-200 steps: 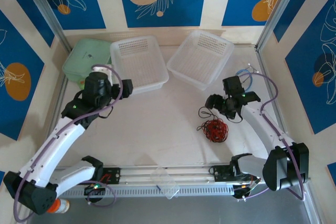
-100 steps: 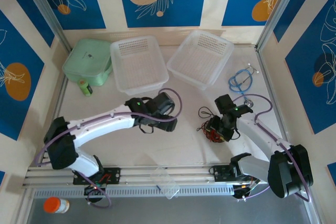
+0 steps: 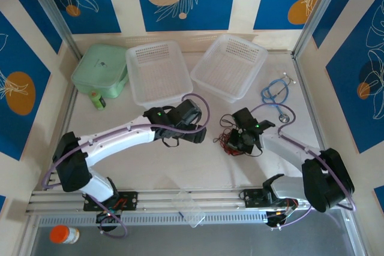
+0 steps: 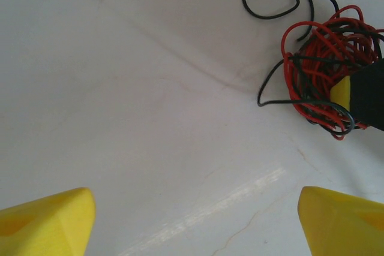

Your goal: Untangle the cables

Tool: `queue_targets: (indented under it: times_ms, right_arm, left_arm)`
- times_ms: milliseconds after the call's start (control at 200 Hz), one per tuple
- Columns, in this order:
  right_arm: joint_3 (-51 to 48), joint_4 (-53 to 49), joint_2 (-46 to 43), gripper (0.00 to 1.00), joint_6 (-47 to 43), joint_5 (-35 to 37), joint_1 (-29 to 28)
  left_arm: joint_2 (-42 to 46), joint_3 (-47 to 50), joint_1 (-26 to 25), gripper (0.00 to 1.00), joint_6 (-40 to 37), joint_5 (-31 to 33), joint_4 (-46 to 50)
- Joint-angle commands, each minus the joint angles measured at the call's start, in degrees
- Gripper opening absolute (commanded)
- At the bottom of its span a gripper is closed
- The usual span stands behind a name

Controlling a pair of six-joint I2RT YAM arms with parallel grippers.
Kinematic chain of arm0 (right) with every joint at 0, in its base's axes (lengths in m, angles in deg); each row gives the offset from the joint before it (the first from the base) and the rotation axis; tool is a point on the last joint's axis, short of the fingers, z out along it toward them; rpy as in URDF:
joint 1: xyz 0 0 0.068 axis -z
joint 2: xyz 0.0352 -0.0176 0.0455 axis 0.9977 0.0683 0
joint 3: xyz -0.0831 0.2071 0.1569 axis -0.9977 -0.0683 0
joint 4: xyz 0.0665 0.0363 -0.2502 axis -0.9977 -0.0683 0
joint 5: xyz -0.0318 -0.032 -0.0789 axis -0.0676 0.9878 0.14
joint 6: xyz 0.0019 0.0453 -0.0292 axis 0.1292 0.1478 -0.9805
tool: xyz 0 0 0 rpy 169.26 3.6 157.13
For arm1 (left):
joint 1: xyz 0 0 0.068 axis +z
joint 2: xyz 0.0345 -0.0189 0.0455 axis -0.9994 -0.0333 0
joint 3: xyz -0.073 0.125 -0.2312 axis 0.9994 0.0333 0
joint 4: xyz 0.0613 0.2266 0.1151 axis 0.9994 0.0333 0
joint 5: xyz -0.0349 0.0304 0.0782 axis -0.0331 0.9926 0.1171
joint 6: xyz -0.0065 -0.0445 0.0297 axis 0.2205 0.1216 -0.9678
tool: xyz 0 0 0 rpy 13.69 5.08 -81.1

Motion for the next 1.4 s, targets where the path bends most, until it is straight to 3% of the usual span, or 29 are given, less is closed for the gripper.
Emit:
queue_targets:
  times_ms: [0,175,320,505,645,780,905,1085,1396]
  right_arm:
    - [3.63,2.87,4.88,0.00,-0.04,-3.72,-5.17]
    - [13.32,0.79,12.46,0.00,-0.14,-5.79,-14.38]
    - [19.55,-1.08,16.41,0.00,-0.63,-8.78,-18.01]
    - [23.05,-7.85,15.66,0.46,-0.62,-6.02,-18.36]
    - [22.61,-12.92,11.19,0.62,0.14,-2.85,-17.53]
    - [19.34,-13.88,5.84,0.68,1.29,-1.53,-15.96]
    - [15.27,-8.62,4.10,0.68,2.13,-3.69,-14.36]
    - [13.67,0.37,10.21,0.68,4.36,-4.39,-14.64]
    - [15.11,2.84,18.20,0.69,5.84,-2.03,-15.98]
  left_arm:
    - [3.86,-1.96,2.30,0.88,-2.62,1.90,6.39]
    - [7.45,-2.46,4.68,0.90,-3.73,3.12,12.21]
    - [9.43,0.34,6.50,0.91,-3.02,2.19,13.06]
    - [8.36,5.42,6.92,0.89,-1.31,-1.65,8.75]
    - [6.16,8.32,6.87,0.84,0.20,-2.98,5.28]
    - [3.90,10.55,6.92,0.79,1.78,-3.19,1.91]
    - [2.39,12.77,6.96,0.72,3.04,-1.54,-1.83]
    - [0.21,14.66,7.75,0.63,3.10,-1.08,-9.12]
    - [-4.01,19.05,8.30,0.61,5.02,-5.30,-18.16]
